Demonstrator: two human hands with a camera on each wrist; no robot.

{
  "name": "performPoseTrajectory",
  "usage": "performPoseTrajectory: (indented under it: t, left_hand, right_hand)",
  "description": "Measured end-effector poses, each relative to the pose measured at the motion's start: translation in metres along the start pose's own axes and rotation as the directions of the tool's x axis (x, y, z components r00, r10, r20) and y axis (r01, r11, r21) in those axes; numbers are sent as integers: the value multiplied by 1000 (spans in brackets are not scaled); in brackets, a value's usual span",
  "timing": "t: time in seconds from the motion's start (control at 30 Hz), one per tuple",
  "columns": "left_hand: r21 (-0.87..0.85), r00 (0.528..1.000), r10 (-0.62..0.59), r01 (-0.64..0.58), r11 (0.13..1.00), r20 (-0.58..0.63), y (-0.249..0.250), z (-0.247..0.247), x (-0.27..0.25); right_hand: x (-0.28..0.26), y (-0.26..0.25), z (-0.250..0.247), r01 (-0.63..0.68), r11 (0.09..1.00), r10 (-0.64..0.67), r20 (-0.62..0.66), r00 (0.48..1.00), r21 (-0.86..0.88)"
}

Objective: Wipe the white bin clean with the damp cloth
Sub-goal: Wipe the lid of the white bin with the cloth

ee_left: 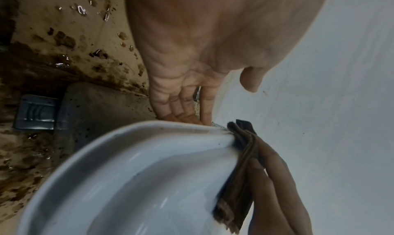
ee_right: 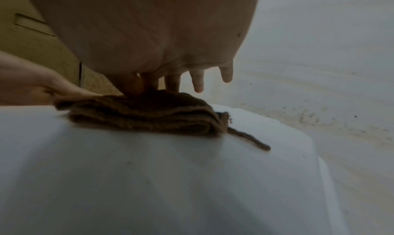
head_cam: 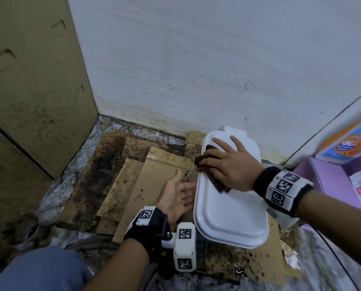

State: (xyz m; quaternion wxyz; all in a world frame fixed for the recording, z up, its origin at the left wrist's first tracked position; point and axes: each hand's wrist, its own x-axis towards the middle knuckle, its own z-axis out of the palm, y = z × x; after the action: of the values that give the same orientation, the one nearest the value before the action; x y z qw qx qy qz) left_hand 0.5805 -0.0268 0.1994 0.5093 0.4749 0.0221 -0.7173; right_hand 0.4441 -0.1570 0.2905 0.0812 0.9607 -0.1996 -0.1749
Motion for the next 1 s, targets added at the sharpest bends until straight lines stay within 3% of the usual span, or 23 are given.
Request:
performPoseTrajectory:
  t: [0.27,0.43,0.6,0.73,0.8,0.87,0.93,1.0]
  left_hand:
    - [22,999,41,-41,999,-25,3,-2,2]
    - [119,996,91,-89,989,-10,0,3,-8]
    - [295,979,203,-195,935,3,-7,10,-27]
    - [392,934,358,-324,861,-14,-15,19,-44]
    - [477,873,487,-418,773,-25,-20,24,-48]
    - [540,812,583,-477,693,-30,-26,28,-51]
    - [562,787,616,-497,661,-29,-32,34,-53]
    - [592,761,649,-519,616,-9,-37,40,-54]
  right_hand:
    - [-61,-61,24,191,964,-176,-97,980,186]
    - [-95,-77,51,265,954,-233,-212,949,138]
    - [-125,-71,69,141,937,17,-446,895,320]
    - [-159,-59,99,-115,868,350,-430,832,483]
    - [-169,-59,111,-151,780,476,-419,773,608]
    - [-170,-65,117,-120,631,587,-371,719,766]
    - [-166,-72,117,-101,486,675,-299,675,868]
    - [-163,-76,114,-92,397,719,-247,650,913]
